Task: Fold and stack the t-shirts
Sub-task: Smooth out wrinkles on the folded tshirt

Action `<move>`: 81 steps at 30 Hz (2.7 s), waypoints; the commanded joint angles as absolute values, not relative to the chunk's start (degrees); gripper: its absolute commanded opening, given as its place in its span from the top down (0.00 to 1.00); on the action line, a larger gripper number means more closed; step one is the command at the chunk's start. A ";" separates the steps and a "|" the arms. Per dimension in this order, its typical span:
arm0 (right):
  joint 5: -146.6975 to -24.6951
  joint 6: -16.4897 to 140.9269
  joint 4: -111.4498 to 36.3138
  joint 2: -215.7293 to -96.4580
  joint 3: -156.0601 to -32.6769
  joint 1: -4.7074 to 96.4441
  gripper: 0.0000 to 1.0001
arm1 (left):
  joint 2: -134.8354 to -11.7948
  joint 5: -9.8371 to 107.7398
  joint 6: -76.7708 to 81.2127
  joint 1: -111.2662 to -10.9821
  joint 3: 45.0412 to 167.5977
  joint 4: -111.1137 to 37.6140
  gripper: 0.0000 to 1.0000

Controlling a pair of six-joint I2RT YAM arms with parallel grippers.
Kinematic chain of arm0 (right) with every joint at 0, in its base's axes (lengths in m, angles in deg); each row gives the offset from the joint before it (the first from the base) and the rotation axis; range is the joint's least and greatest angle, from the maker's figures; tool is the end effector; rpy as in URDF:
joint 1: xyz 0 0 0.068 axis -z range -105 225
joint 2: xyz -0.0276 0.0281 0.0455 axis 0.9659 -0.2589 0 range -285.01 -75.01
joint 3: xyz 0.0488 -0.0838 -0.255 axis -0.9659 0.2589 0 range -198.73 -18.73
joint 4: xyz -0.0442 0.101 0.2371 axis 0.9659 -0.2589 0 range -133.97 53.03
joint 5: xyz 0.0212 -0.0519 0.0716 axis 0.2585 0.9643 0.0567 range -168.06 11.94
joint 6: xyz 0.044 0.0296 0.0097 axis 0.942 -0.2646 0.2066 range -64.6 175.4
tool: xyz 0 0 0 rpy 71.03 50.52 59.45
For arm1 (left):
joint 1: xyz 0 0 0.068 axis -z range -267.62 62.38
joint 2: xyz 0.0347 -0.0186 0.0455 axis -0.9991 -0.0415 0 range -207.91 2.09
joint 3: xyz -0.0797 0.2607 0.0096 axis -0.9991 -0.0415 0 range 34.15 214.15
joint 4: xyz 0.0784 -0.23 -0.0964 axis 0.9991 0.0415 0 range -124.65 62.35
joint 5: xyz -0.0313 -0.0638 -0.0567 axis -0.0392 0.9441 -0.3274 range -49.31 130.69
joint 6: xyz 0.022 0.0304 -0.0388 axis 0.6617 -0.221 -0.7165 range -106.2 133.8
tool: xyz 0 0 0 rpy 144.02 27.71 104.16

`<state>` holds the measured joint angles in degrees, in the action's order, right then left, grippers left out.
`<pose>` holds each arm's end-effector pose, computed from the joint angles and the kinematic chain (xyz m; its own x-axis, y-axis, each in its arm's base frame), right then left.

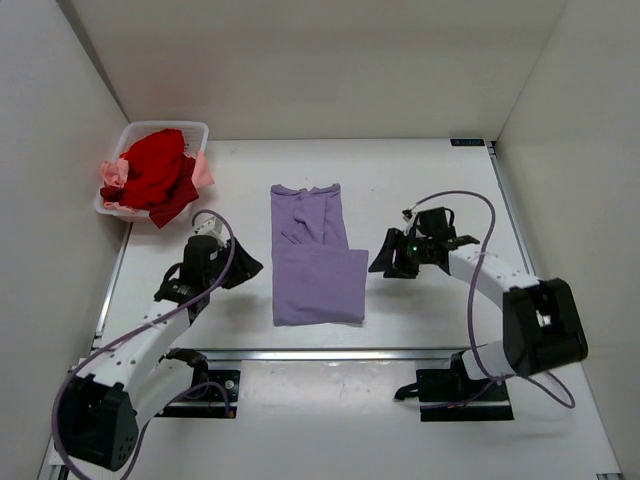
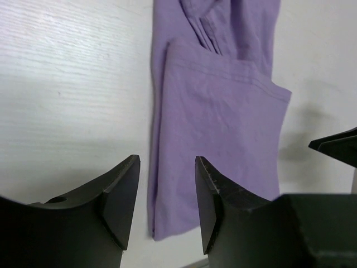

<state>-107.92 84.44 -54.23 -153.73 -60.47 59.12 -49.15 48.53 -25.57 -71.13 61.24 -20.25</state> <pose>0.2467 0.0887 0.1879 -0.9334 0.1722 -0.3149 -0.0733 0.7675 0.6369 0.1791 -0.0581 0.2057 -0.7051 -0.4466 -0.5508 -0.0825 0.8231 -0.5618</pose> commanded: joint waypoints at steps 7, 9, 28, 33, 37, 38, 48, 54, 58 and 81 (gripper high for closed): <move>-106.89 80.10 -52.17 -173.96 -77.43 59.00 0.45 | -61.00 46.23 -23.47 -71.89 66.93 -27.61 0.46; -106.27 79.57 -53.31 -176.16 -79.45 58.04 0.44 | -62.06 46.05 -23.46 -71.80 66.93 -28.49 0.45; -115.39 71.24 -55.17 -178.65 -88.17 53.21 1.00 | -62.95 46.93 -23.20 -72.07 64.74 -29.20 0.45; -122.15 63.94 -57.53 -176.70 -89.92 50.21 1.00 | -63.30 46.93 -23.29 -71.54 64.39 -29.63 0.45; -128.67 62.52 -54.82 -176.09 -90.72 49.07 1.00 | -63.74 46.93 -23.47 -71.19 64.47 -29.81 0.45; -129.55 62.00 -54.64 -176.26 -90.80 48.63 1.00 | -63.83 47.10 -23.46 -71.19 64.47 -29.99 0.45; -139.04 55.93 -55.25 -177.67 -97.31 46.17 1.00 | -65.14 47.19 -22.59 -71.54 65.18 -29.46 0.45; -143.80 55.05 -49.73 -176.78 -94.59 47.13 1.00 | -66.29 46.93 -22.94 -71.37 65.00 -30.60 0.44; -144.15 55.40 -48.39 -183.01 -96.33 49.32 1.00 | -66.99 46.94 -22.94 -71.19 65.52 -30.69 0.45; -100.49 61.38 -58.13 -198.31 -108.20 48.55 1.00 | -67.08 46.67 -23.03 -71.36 66.40 -29.90 0.45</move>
